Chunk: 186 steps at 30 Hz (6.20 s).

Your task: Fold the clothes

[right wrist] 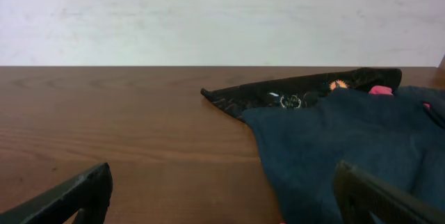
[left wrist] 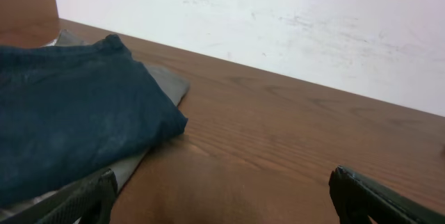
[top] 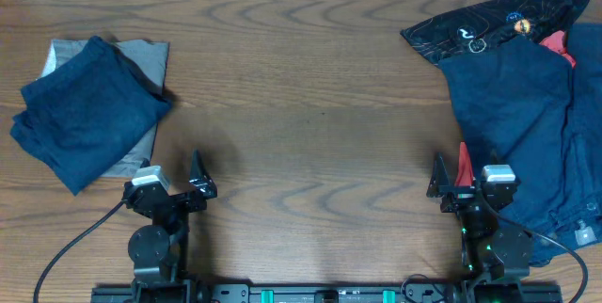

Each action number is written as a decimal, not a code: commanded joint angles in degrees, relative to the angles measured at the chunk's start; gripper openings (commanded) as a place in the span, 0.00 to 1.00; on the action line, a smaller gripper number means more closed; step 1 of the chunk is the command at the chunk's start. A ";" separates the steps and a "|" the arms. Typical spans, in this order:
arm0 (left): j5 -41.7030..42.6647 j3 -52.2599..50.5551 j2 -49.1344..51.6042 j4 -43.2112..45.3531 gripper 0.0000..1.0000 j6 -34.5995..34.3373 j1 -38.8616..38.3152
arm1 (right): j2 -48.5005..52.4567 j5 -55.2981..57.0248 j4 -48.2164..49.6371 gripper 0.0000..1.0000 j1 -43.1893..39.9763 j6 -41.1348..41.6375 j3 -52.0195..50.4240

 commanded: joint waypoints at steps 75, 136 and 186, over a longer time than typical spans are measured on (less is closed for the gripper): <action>5.29 42.01 58.21 -33.83 0.98 -1.90 -0.22 | 100.76 21.57 -23.17 0.68 -3.39 0.68 58.55; 5.42 41.99 58.23 -21.16 0.98 -4.13 -0.24 | 86.64 -15.43 6.73 0.10 22.34 13.94 72.00; 23.30 41.59 99.62 13.31 0.06 -25.03 -41.33 | 85.13 13.44 -57.55 0.99 -3.37 17.38 72.00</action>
